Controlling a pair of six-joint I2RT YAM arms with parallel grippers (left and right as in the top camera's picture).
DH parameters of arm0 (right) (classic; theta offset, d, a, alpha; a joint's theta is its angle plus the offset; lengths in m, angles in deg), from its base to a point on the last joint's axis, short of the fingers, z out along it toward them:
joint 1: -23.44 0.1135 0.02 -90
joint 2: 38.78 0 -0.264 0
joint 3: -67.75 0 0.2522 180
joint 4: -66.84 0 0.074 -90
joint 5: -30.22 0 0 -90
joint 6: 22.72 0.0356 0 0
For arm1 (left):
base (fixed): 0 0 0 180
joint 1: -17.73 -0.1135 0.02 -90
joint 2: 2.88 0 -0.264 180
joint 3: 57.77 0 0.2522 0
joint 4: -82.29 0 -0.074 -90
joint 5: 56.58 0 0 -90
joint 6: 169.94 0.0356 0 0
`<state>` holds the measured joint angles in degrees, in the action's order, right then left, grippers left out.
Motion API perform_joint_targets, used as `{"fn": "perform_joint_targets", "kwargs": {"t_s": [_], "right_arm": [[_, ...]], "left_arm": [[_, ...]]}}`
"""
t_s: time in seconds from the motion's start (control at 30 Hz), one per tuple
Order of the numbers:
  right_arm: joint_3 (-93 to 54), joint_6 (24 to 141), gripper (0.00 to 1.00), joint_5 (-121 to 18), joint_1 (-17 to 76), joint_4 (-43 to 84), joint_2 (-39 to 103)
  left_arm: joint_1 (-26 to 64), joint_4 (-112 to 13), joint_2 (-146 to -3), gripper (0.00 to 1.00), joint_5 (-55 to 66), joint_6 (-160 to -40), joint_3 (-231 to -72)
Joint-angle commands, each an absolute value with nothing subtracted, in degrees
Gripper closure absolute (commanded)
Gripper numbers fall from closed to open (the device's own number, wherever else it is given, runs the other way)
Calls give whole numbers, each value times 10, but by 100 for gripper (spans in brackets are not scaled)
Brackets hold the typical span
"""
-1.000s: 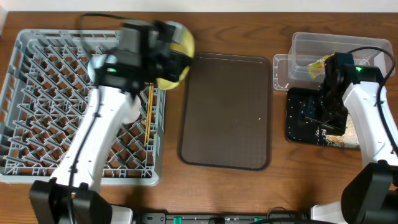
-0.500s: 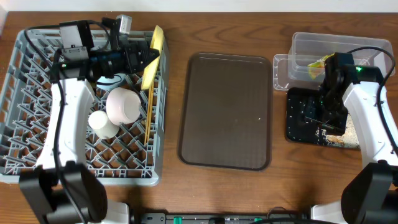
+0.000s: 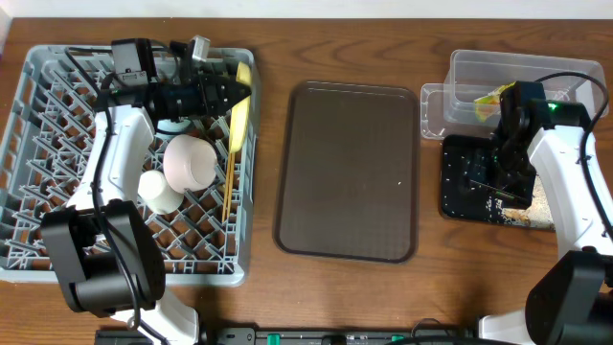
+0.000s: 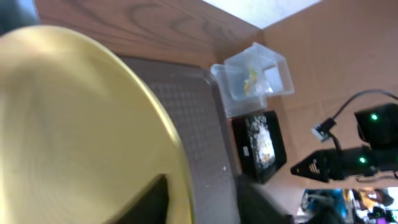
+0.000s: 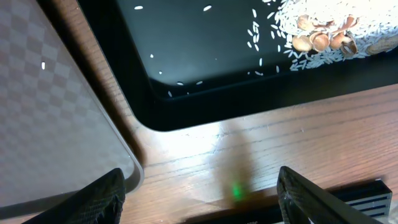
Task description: Sort waste into correct bins and load items into the dishwasher
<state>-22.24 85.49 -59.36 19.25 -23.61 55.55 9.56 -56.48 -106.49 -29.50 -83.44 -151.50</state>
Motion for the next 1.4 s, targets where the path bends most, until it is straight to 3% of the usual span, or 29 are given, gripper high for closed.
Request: {"fn": "perform_joint_targets", "kwargs": {"t_s": [0.0,0.33,0.5,0.8,0.93,1.07,1.37], "right_arm": [[-228,848,24,-593,189,-236,542],[-228,802,20,-593,190,-225,542],[-228,801,1,-572,190,-169,542],[-229,756,1,-511,190,-12,542],[-228,752,1,-540,190,-55,542],[-228,785,1,-579,189,-92,538],[-162,786,1,-563,200,-72,418]], "left_arm": [[91,-566,-1059,43,-275,-837,-1512],[74,-557,-964,24,-50,-836,-1512],[78,-540,-886,20,63,-836,-1512],[139,-331,-848,19,289,-837,-1512],[145,-204,-849,19,292,-852,-1510],[145,-157,-841,20,296,-852,-1494],[168,-249,-679,20,297,-841,-1365]]}}
